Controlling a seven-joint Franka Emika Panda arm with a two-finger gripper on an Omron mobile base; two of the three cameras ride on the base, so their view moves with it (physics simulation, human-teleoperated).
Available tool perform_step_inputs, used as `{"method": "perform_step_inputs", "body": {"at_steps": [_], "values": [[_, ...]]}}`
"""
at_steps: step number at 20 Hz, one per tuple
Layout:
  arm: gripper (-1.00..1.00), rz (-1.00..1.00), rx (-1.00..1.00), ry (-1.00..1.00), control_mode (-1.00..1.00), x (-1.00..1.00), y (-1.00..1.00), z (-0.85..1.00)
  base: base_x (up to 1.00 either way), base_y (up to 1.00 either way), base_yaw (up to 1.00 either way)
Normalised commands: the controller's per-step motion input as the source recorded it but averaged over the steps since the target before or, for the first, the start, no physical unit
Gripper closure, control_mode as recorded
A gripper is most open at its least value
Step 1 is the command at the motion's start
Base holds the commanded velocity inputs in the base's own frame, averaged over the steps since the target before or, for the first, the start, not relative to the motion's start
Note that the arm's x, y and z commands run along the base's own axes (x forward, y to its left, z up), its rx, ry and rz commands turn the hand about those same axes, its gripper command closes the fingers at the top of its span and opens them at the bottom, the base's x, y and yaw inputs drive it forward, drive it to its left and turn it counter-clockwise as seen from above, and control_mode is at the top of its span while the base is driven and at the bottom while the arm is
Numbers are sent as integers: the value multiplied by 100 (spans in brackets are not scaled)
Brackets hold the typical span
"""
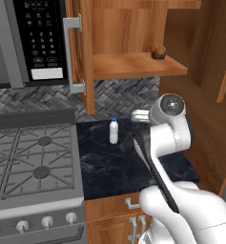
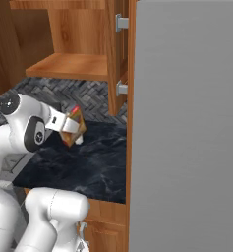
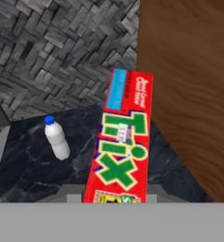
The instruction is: Pick the cereal and canned food from the counter and place them in the cabinets closest to them.
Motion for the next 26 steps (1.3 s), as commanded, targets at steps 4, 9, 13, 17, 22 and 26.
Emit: {"method": "perform_step_inputs", "body": {"at_steps": [4, 9, 13, 17, 22, 26], "values": [[100, 2, 0, -1, -100, -21, -1, 64, 0, 0, 0], [100, 4, 0, -2, -100, -18, 0, 62, 0, 0, 0], [100, 11, 0, -8, -100, -21, -3, 53, 0, 0, 0], [100, 12, 0, -8, -100, -20, -2, 50, 0, 0, 0], [100, 7, 0, -7, -100, -18, -2, 49, 0, 0, 0], [100, 3, 0, -8, -100, -15, 0, 57, 0, 0, 0]]}}
